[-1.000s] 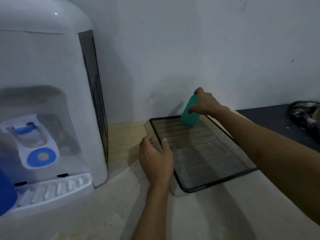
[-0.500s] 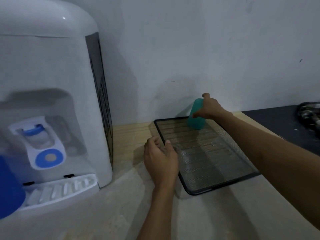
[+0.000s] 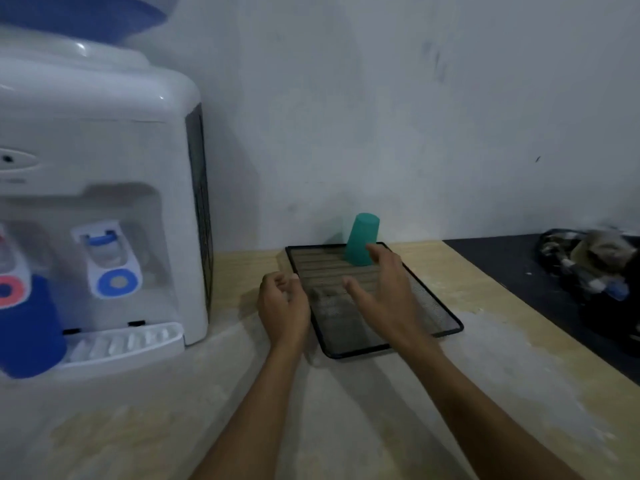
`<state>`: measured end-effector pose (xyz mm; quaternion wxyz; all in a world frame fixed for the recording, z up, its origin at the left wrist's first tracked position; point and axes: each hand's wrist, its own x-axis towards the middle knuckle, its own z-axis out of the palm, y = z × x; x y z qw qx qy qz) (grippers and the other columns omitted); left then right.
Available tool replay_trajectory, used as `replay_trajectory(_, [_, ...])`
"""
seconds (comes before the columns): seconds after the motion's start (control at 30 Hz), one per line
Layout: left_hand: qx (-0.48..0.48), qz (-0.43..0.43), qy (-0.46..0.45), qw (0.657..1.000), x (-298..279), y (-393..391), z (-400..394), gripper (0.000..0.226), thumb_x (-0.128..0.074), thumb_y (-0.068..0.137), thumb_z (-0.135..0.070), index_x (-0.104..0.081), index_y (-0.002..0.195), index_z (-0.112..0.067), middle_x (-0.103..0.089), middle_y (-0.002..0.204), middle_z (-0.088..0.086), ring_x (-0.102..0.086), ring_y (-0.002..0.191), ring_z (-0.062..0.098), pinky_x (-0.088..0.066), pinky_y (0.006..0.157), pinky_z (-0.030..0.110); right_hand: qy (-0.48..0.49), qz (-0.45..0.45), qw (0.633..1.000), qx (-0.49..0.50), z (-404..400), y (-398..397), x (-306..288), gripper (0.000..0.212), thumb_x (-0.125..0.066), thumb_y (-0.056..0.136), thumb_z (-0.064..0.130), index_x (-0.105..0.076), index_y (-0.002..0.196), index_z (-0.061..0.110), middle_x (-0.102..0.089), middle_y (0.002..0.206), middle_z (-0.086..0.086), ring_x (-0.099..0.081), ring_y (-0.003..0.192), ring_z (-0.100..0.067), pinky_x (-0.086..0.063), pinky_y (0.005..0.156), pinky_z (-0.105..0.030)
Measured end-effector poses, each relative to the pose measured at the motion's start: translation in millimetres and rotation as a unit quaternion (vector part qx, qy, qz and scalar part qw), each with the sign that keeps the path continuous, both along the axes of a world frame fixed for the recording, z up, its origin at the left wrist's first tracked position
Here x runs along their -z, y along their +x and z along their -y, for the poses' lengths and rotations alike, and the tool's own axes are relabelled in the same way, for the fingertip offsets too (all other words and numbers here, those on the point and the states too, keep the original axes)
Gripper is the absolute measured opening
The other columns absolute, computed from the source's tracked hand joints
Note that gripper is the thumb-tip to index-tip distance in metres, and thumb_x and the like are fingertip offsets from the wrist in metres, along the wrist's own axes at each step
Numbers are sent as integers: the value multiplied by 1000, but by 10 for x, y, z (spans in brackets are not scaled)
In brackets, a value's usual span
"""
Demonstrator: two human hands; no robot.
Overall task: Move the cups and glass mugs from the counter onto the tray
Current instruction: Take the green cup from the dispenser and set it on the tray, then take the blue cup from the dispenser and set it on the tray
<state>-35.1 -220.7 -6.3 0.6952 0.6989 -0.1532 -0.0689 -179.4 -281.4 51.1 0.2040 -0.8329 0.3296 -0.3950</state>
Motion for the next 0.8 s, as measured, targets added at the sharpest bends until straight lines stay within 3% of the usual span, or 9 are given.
replay_trajectory(0.2, [47,22,-15,999,-55,-188,-438,25,-65,100,-19,-64,122,-8,-69,121,7,-65,115,24,-53,101,37,-29,48,997,-55,-509,-184,243,50,-75,95,26,-55,140,17,-55,132,2,-50,123,-5,-39,105,-15])
replay_trajectory(0.33, [-12,147,-64,987,-49,-251,-924,14,-66,98,-13,-73,109,-18,-73,104,-6,-68,98,8,-58,89,30,-48,107,988,-101,-720,-25,302,41,-72,95,18,-60,135,13,-60,127,1,-55,119,-4,-42,102,-12])
replay_trajectory(0.43, [-52,269,-57,960,-97,-133,-1299,15,-68,94,-1,-75,104,-11,-73,98,-2,-69,92,12,-56,82,26,-42,141,980,-135,-940,236,313,38,-72,95,11,-61,131,13,-62,122,0,-58,116,-3,-43,98,-10])
replay_trajectory(0.57, [-112,359,-14,926,-83,79,-1770,7,-71,92,-1,-73,97,-6,-72,92,4,-67,85,16,-58,77,25,-40,170,968,-179,-1299,647,364,34,-73,93,6,-65,127,10,-66,121,0,-63,114,-11,-49,99,-22])
replay_trajectory(0.8, [-269,324,-26,907,-65,270,-2201,4,-68,92,-12,-71,93,-9,-72,89,4,-67,81,18,-62,72,41,-39,172,953,-244,-1709,1029,526,28,-70,91,12,-68,119,11,-69,112,1,-62,103,-3,-47,93,-10])
